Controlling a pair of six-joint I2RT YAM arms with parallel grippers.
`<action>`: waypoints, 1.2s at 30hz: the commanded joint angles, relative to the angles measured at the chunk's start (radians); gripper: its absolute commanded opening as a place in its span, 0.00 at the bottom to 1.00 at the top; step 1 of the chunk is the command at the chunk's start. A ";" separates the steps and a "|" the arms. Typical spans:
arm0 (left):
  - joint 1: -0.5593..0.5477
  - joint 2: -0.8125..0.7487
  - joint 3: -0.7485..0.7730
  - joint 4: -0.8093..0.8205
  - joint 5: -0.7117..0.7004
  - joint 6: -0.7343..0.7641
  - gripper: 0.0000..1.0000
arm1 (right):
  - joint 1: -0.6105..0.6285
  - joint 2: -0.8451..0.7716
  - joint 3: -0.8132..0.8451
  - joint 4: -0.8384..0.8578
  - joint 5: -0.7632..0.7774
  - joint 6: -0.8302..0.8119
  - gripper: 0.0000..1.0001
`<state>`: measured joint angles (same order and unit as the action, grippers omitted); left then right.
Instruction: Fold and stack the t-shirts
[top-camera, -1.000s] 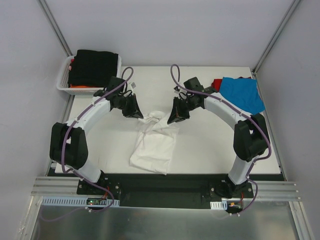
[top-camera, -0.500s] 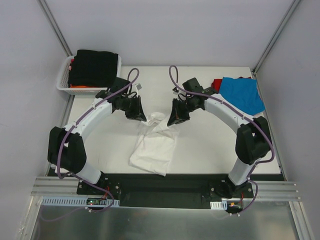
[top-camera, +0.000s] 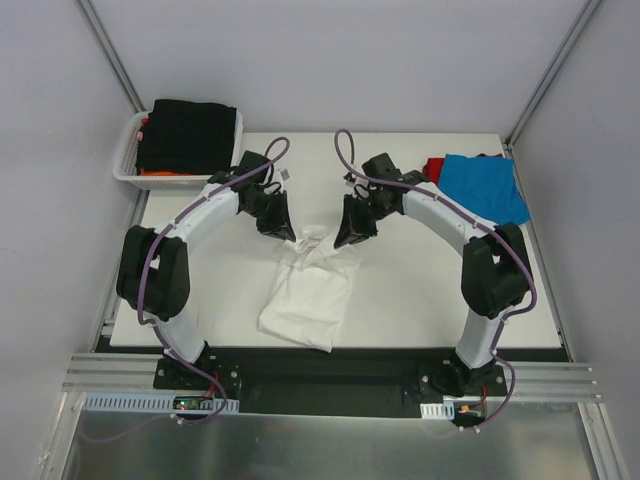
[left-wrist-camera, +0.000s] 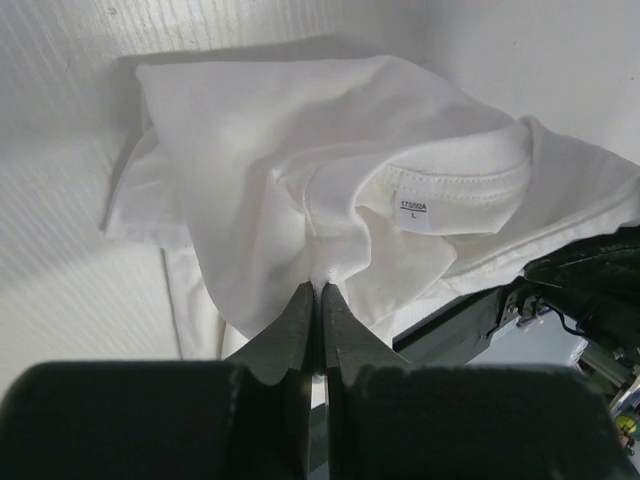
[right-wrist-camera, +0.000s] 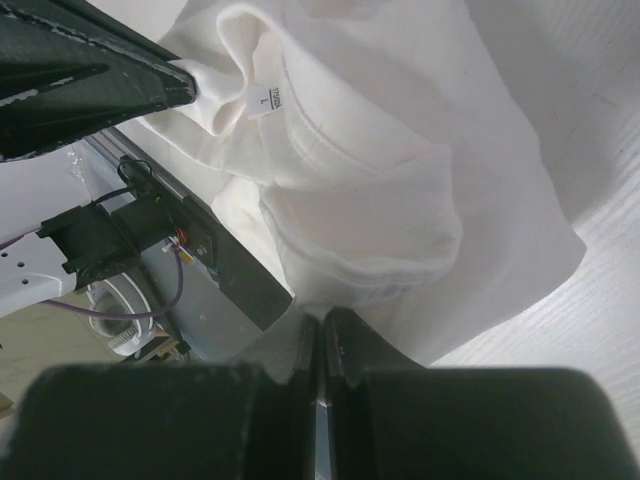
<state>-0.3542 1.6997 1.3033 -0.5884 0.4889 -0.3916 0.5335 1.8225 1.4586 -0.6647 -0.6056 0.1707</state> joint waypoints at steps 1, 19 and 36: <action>-0.006 0.054 0.057 -0.011 0.020 0.049 0.00 | -0.013 0.006 0.049 0.007 0.006 -0.013 0.01; -0.005 -0.094 -0.122 -0.021 0.028 0.074 0.00 | 0.013 -0.100 -0.127 -0.023 0.004 -0.019 0.01; -0.003 -0.035 -0.150 -0.021 0.010 0.091 0.00 | 0.049 -0.065 -0.167 -0.072 0.024 -0.037 0.38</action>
<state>-0.3542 1.6386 1.1679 -0.5896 0.4976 -0.3313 0.5751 1.7702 1.3064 -0.6903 -0.5983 0.1490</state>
